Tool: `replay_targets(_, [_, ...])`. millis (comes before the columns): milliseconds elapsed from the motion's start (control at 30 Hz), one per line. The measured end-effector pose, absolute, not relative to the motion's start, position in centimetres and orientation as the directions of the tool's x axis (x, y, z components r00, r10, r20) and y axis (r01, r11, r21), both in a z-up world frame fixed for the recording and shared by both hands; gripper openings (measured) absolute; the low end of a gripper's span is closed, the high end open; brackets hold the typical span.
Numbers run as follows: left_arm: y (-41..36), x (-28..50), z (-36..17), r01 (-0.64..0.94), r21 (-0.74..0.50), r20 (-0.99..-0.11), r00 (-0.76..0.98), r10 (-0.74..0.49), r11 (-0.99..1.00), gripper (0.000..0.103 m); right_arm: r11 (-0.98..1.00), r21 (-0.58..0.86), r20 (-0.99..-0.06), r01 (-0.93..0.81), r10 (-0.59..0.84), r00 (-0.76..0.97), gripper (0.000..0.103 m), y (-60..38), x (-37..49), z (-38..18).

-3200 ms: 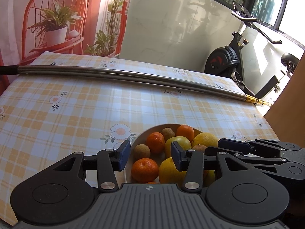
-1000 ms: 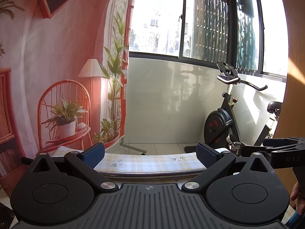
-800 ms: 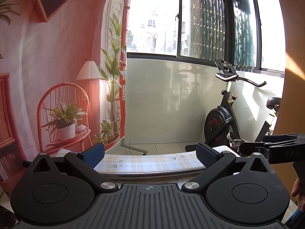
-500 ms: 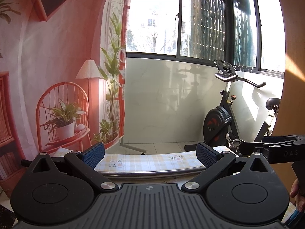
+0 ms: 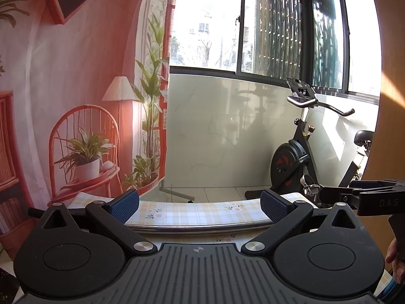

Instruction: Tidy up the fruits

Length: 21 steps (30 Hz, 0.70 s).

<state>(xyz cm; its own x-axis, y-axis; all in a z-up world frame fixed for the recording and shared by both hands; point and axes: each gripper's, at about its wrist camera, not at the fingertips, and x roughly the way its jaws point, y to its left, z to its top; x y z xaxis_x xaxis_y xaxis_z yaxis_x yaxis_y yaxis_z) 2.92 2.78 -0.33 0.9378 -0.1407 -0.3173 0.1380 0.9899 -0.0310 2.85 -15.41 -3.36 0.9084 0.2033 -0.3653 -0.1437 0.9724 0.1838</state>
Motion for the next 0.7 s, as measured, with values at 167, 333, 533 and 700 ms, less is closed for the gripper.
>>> replay_targets(167, [2.71, 2.92, -0.3, 0.136, -0.029, -0.318, 0.938, -0.138, 0.99, 0.103, 0.972, 0.185, -0.365, -0.145, 0.205, 0.908, 0.103, -15.41, 2.84, -3.37])
replay_targets(333, [2.75, 2.99, -0.37, 0.128, -0.032, -0.325, 0.936, -0.131, 0.991, 0.103, 0.972, 0.185, -0.365, -0.144, 0.204, 0.908, 0.103, -15.44, 2.84, -3.37])
replay_targets(533, [2.95, 3.18, -0.26, 0.132, -0.053, -0.335, 0.932, -0.142, 0.99, 0.103, 0.972, 0.185, -0.365, -0.144, 0.204, 0.908, 0.103, -15.43, 2.82, -3.33])
replay_targets(700, [3.07, 3.23, -0.22, 0.128, -0.052, -0.332, 0.933, -0.138, 0.99, 0.103, 0.972, 0.185, -0.365, -0.144, 0.204, 0.908, 0.103, -15.43, 2.82, -3.34])
